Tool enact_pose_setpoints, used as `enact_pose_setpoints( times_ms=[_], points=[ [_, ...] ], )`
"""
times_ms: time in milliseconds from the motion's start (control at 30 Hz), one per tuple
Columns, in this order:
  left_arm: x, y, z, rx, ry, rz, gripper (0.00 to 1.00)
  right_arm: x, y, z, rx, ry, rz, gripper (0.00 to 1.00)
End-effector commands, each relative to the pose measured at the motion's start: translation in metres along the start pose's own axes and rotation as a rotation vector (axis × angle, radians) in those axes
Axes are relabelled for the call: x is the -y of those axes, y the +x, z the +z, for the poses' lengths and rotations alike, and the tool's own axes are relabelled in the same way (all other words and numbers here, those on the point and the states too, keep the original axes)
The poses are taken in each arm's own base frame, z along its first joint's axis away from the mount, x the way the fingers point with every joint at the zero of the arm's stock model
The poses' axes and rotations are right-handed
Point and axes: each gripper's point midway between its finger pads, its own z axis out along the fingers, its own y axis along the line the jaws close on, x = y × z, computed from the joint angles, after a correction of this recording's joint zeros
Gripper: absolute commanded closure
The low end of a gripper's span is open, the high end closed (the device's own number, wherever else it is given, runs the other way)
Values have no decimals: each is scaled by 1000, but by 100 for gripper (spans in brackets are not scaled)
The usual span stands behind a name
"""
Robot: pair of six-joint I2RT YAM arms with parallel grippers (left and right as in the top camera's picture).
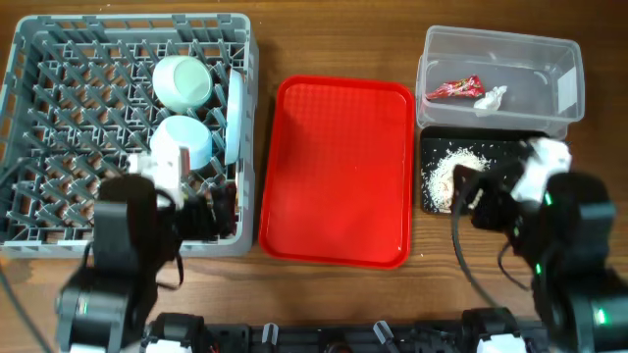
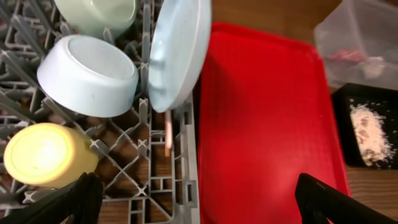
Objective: Sort waste into correct bins and load items into the dishwasher rack
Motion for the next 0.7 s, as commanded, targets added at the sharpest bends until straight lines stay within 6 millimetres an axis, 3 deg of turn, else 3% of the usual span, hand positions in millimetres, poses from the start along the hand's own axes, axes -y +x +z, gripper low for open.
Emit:
enact_pose_setpoints(
  times_ms=[0,667],
  points=[
    [5,-2,-13,66,25,40,0,12,2,-12,49,56,19,0],
    [2,10,-13,22,15,34,0,13,4,-10,39,61,21,0]
  ],
)
